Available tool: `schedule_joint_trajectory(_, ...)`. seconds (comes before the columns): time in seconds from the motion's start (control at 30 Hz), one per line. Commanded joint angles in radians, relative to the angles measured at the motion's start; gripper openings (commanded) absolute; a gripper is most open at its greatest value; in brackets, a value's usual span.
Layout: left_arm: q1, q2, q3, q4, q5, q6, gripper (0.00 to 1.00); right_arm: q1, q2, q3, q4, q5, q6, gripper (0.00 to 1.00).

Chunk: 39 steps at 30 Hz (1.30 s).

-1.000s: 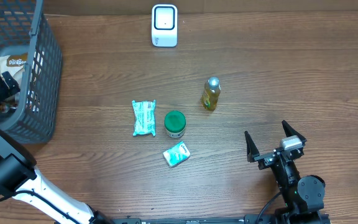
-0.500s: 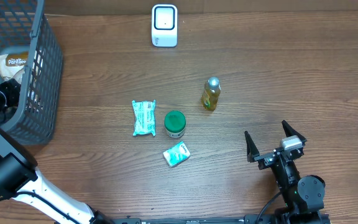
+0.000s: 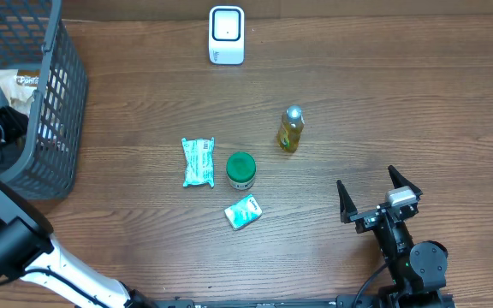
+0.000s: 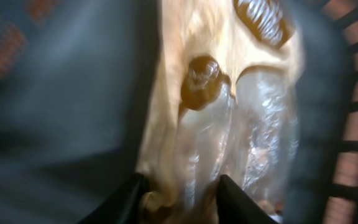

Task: Scan the item barcode
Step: 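Reach the left gripper back into the basket and grasp the PanTree packet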

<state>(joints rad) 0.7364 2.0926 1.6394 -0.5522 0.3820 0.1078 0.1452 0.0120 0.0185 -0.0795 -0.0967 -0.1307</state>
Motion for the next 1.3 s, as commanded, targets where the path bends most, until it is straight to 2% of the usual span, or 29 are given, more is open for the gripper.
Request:
schedule_joint_trajectory(0.0,-0.011,-0.150,0.080,0.003,0.011,-0.012,0.35,-0.003,-0.009,-0.011,0.003,0.006,0.002,1.00)
schedule_joint_trajectory(0.2,-0.056,-0.311,0.093,0.012,0.003,-0.037,0.36,-0.003,-0.009,-0.011,0.003,0.006,0.002,1.00)
schedule_joint_trajectory(0.37,-0.074,-0.363,0.093,-0.002,-0.036,-0.079,0.44,-0.003,-0.009,-0.011,0.003,0.006,0.002,1.00)
schedule_joint_trajectory(0.43,-0.076,-0.350,0.093,-0.025,-0.093,-0.082,0.51,-0.003,-0.009,-0.011,0.003,0.006,0.002,1.00)
schedule_joint_trajectory(0.47,-0.076,-0.341,0.093,-0.036,-0.121,-0.076,0.61,-0.003,-0.009,-0.011,0.003,0.006,0.002,1.00)
schedule_joint_trajectory(0.5,-0.075,-0.326,0.092,-0.047,-0.151,-0.057,0.80,-0.003,-0.009,-0.011,0.003,0.006,0.002,1.00)
schedule_joint_trajectory(0.53,-0.075,-0.310,0.092,-0.054,-0.172,-0.036,0.95,-0.003,-0.009,-0.011,0.003,0.006,0.002,1.00)
schedule_joint_trajectory(0.57,-0.075,-0.290,0.092,-0.061,-0.190,-0.011,1.00,-0.003,-0.009,-0.011,0.003,0.006,0.002,1.00)
schedule_joint_trajectory(0.7,-0.075,-0.194,0.092,-0.057,-0.188,0.027,1.00,-0.003,-0.009,-0.011,0.003,0.006,0.002,1.00)
schedule_joint_trajectory(0.83,-0.075,-0.083,0.108,-0.031,-0.093,0.043,0.98,-0.003,-0.009,-0.011,0.003,0.006,0.002,1.00)
schedule_joint_trajectory(1.07,-0.083,0.126,0.307,-0.162,-0.092,0.138,1.00,-0.003,-0.009,-0.011,0.003,0.006,0.002,1.00)
schedule_joint_trajectory(1.27,-0.092,0.213,0.325,-0.175,-0.100,0.162,1.00,-0.003,-0.009,-0.011,0.003,0.006,0.002,1.00)
